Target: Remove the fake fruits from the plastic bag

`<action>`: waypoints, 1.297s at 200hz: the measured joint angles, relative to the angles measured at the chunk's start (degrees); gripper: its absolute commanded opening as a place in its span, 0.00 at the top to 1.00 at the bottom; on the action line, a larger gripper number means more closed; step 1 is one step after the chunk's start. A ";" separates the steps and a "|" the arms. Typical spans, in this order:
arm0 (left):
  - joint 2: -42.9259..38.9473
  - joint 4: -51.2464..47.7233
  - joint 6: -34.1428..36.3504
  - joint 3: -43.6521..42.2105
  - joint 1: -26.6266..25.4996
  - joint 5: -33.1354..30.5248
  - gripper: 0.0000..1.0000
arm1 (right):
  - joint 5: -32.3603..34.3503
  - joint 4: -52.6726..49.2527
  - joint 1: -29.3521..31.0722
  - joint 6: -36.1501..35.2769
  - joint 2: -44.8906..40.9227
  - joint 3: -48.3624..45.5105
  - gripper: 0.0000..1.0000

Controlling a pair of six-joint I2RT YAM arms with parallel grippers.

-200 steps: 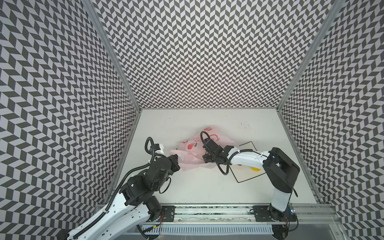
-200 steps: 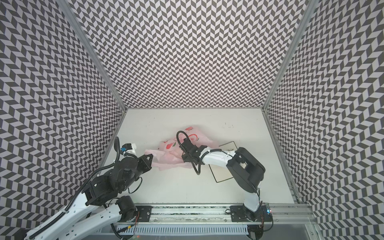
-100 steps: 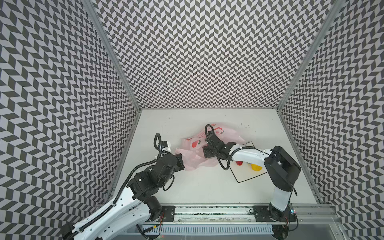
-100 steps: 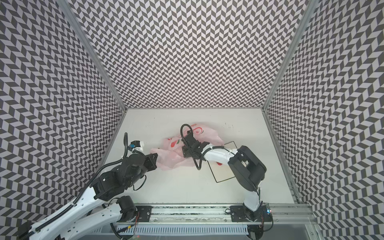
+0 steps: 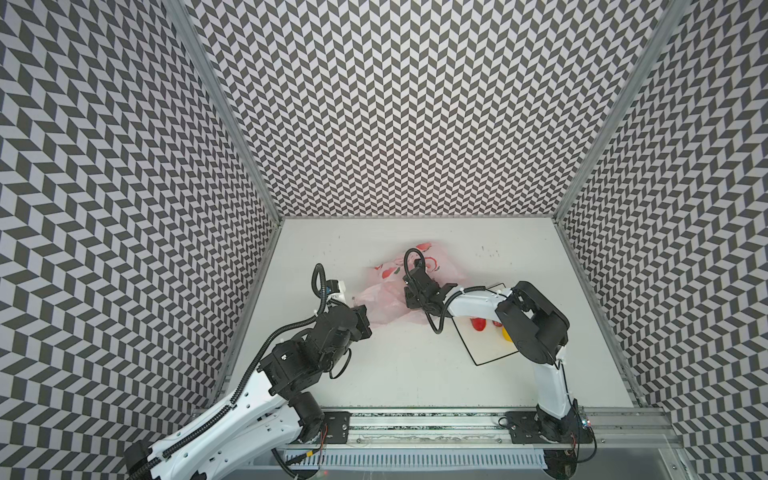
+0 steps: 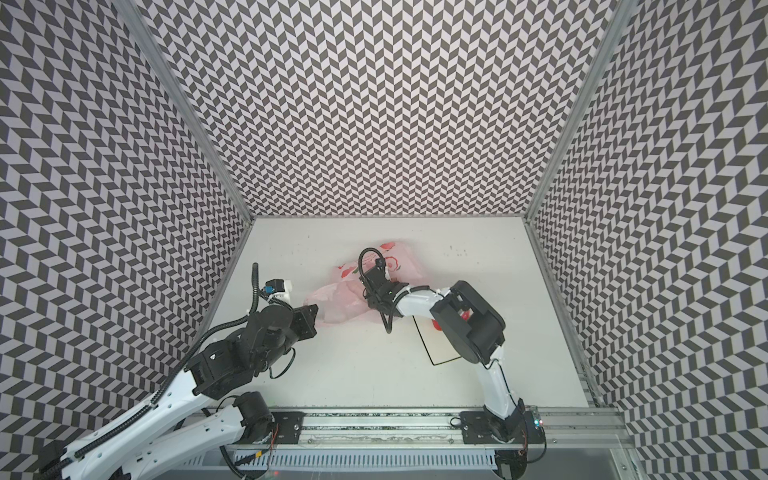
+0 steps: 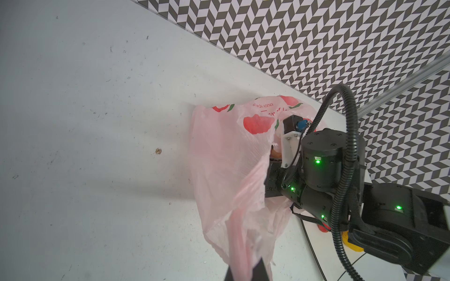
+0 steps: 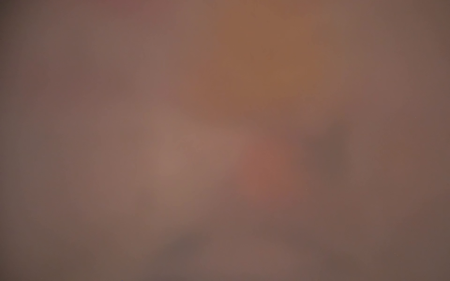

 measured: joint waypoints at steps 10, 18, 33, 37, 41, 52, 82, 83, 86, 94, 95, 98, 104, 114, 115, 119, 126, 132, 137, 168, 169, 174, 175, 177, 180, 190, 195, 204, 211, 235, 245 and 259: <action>0.02 0.13 -0.02 0.02 0.00 0.00 1.00 | 0.07 0.50 0.00 -0.55 0.02 0.00 0.48; 0.02 0.22 -0.07 0.02 0.00 -0.02 1.00 | -0.07 1.18 0.00 -1.16 0.02 -0.02 0.54; 0.02 0.33 -0.26 0.02 0.15 -0.04 1.00 | -1.05 3.56 0.20 -2.62 -0.09 -0.44 0.63; 0.02 0.37 -0.35 0.02 0.24 -0.04 1.00 | -1.36 4.42 0.24 -3.28 -0.20 -0.72 0.66; 0.02 0.42 -0.46 0.02 0.31 -0.07 1.00 | -1.92 5.40 0.26 -3.76 -0.37 -1.16 0.67; 0.00 0.55 -1.16 0.02 0.57 -0.13 1.00 | -3.98 7.80 0.39 -5.75 -1.42 -2.60 0.69; -0.96 1.09 -4.02 -0.63 2.25 -0.48 1.00 | -13.97 13.33 0.90 -9.99 -6.36 -6.49 0.71; -1.01 1.11 -4.09 -0.66 2.29 -0.48 1.00 | -14.49 13.57 0.92 -10.21 -6.62 -6.60 0.71; -1.20 1.11 -4.35 -0.79 2.49 -0.48 1.00 | -15.54 14.08 0.94 -10.49 -7.21 -6.91 0.72; -1.60 1.20 -4.81 -1.11 3.02 -0.48 1.00 | -18.53 15.65 1.05 -11.30 -8.98 -7.93 0.73; -1.60 1.22 -4.83 -1.16 3.06 -0.48 1.00 | -18.84 15.78 1.05 -11.32 -9.18 -8.02 0.72; -1.64 1.27 -5.07 -1.29 3.23 -0.50 1.00 | -19.74 16.33 1.05 -11.61 -9.86 -8.46 0.72; -1.73 1.31 -5.44 -1.40 3.52 -0.50 1.00 | -21.79 17.46 1.07 -11.91 -11.39 -9.46 0.72; -1.81 1.38 -5.88 -1.57 3.85 -0.52 1.00 | -24.24 19.15 1.07 -12.31 -13.68 -11.08 0.73; -1.81 1.38 -5.88 -1.60 3.89 -0.52 1.00 | -24.37 19.28 1.07 -12.35 -13.84 -11.19 0.73; -1.79 1.38 -6.01 -1.62 3.96 -0.50 1.00 | -25.18 19.82 1.07 -12.52 -14.73 -11.78 0.73; -1.73 1.42 -6.16 -1.70 4.15 -0.48 1.00 | -26.49 20.59 1.07 -12.66 -16.00 -12.68 0.73; -1.62 1.42 -6.29 -1.70 4.15 -0.48 1.00 | -27.43 20.92 1.07 -12.66 -16.83 -13.18 0.73; -1.53 1.42 -6.34 -1.70 4.24 -0.46 1.00 | -28.04 21.20 1.05 -12.63 -17.44 -13.49 0.73; -0.85 1.51 -6.45 -1.70 4.50 -0.24 1.00 | -29.94 21.31 1.01 -12.26 -18.45 -13.70 0.65; -0.83 1.55 -6.45 -1.70 4.50 -0.24 1.00 | -29.86 21.27 1.01 -12.24 -18.45 -13.70 0.65; -0.72 1.62 -6.40 -1.70 4.52 -0.17 1.00 | -29.05 20.55 1.01 -11.87 -18.45 -13.60 0.63; -0.70 1.64 -6.36 -1.70 4.52 -0.13 1.00 | -28.92 20.33 1.01 -11.85 -18.45 -13.55 0.63; -0.68 1.66 -6.34 -1.70 4.52 -0.09 1.00 | -28.06 19.96 1.01 -11.43 -18.45 -13.49 0.62; -0.61 1.70 -6.25 -1.70 4.55 -0.02 1.00 | -27.56 19.32 1.01 -11.32 -18.45 -13.33 0.61; -0.42 1.97 -6.21 -1.70 4.57 0.22 1.00 | -24.37 17.09 0.90 -9.92 -18.43 -12.85 0.58; -0.37 2.03 -6.19 -1.70 4.61 0.37 1.00 | -22.49 15.91 0.87 -9.22 -18.43 -12.55 0.58; -0.33 2.14 -6.08 -1.70 4.61 0.63 1.00 | -19.41 13.99 0.55 -7.82 -18.12 -11.87 0.53; -0.31 2.29 -6.01 -1.70 4.61 0.76 1.00 | -17.25 12.72 0.11 -6.47 -17.64 -11.13 0.49; -0.31 2.60 -5.68 -1.70 4.61 1.60 1.00 | -10.62 9.77 -1.68 -2.49 -14.19 -7.69 0.42; -0.31 2.78 -5.51 -1.70 4.61 1.97 1.00 | -8.46 9.35 -2.16 -0.81 -12.28 -6.27 0.40; -0.31 3.13 -4.92 -1.70 4.61 2.71 1.00 | -5.70 8.48 -2.89 1.84 -9.29 -4.00 0.36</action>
